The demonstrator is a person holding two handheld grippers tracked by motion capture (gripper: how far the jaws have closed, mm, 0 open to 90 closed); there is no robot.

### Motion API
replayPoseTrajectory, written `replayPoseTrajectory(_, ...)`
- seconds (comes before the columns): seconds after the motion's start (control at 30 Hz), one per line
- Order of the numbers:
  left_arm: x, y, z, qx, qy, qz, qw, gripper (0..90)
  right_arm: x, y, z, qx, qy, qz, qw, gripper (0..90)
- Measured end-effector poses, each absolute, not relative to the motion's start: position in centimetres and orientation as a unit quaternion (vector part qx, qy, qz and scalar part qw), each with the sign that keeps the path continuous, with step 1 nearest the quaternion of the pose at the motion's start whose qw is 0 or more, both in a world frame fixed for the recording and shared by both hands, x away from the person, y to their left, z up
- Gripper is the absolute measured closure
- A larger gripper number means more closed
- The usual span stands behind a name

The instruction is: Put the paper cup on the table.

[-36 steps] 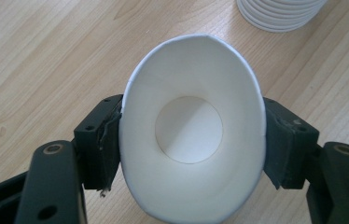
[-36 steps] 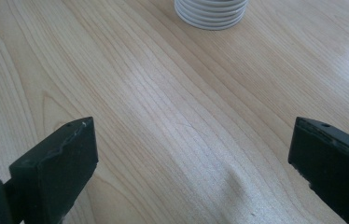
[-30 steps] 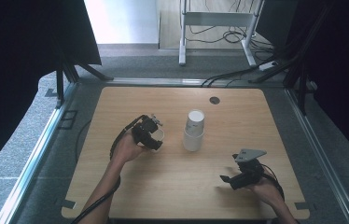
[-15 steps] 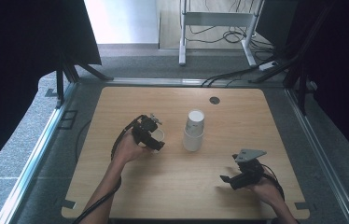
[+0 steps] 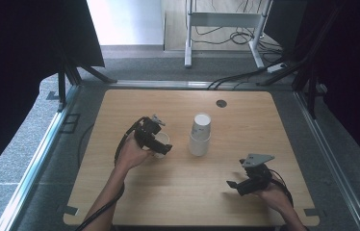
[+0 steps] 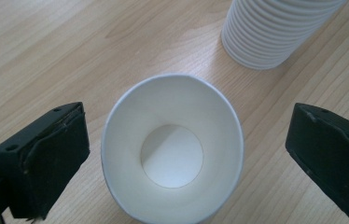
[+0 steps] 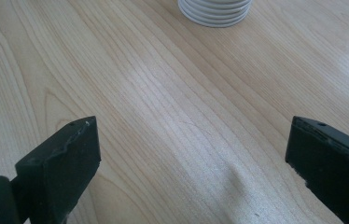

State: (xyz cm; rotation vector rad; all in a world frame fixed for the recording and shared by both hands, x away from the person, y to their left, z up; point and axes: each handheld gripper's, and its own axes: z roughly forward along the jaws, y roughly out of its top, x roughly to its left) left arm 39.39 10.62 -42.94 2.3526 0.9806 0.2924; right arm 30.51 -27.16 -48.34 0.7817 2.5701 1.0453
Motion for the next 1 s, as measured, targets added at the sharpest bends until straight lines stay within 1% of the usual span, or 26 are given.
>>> replayPoseTrajectory(0.8,35.9,10.6,-40.2,0.866,0.336,0.161,0.333,0.0,30.4,-27.2,-48.0,0.267,0.881,0.368,0.13,2.5)
replayPoseTrajectory(1.0,34.5,10.9,-39.8,0.854,0.334,0.167,0.362,0.0,30.3,-27.2,-47.8,0.268,0.88,0.371,0.13,2.1)
